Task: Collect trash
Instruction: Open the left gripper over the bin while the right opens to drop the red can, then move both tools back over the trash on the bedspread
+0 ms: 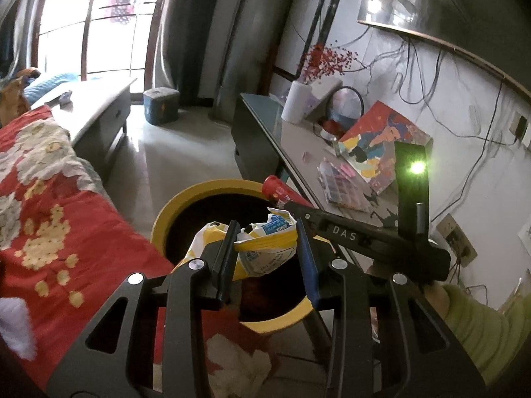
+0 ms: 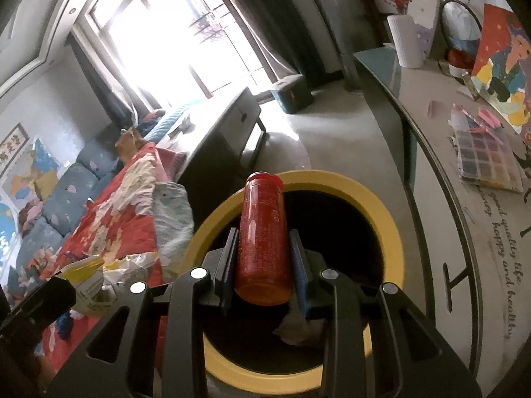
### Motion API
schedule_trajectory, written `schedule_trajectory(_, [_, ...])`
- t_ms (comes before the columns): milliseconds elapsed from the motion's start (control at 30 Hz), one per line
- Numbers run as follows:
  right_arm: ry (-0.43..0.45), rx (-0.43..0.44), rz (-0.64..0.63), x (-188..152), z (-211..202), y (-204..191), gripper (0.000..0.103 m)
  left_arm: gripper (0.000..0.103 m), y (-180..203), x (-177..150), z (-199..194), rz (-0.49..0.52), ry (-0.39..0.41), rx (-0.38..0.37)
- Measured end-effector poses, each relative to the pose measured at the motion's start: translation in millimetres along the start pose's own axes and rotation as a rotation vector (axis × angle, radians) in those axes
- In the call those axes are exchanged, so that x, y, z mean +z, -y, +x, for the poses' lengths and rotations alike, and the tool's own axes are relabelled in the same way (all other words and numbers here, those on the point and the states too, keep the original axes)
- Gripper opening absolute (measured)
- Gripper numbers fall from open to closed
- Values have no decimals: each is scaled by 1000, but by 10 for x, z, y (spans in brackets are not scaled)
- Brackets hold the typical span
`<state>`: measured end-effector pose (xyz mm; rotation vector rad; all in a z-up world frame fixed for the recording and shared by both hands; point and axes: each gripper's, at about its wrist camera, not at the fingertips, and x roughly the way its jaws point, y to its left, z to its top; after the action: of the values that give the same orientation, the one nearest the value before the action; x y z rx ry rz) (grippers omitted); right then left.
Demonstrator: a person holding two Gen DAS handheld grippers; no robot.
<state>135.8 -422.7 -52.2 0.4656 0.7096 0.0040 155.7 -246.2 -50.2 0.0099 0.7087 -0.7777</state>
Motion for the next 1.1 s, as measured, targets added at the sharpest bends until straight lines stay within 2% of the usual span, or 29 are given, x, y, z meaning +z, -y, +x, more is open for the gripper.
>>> schedule_trajectory(167, [-19, -8, 23, -23, 56, 135, 28, 28, 9, 9, 140, 7, -14, -5])
schedule_trajectory(433, [-53, -4, 48, -47, 105, 229, 30, 30, -126, -5, 281, -45, -38, -11])
schedule_trajectory(467, [-57, -5, 49, -44, 111, 234, 30, 32, -142, -10, 278, -56, -37, -10])
schedule_trajectory(533, [-60, -5, 49, -41, 115, 233, 30, 47, -166, -13, 259, -76, -28, -9])
schedule_trajectory(600, [-55, -8, 49, -39, 107, 231, 46, 54, -190, -15, 252, -96, -23, -8])
schedule_trajectory(667, [-47, -12, 44, -27, 98, 229, 47, 61, -222, -22, 216, -115, -14, -6])
schedule_trajectory(733, [-42, -13, 45, -18, 88, 228, 48, 76, -249, -16, 175, -133, -5, -3])
schedule_trajectory(833, [-27, -17, 43, -6, 51, 219, 52, 91, -298, -8, 81, -154, 18, 13])
schedule_trajectory(1100, [13, -19, 9, 40, -65, 87, 61, 92, -374, -5, -182, -166, 73, 95])
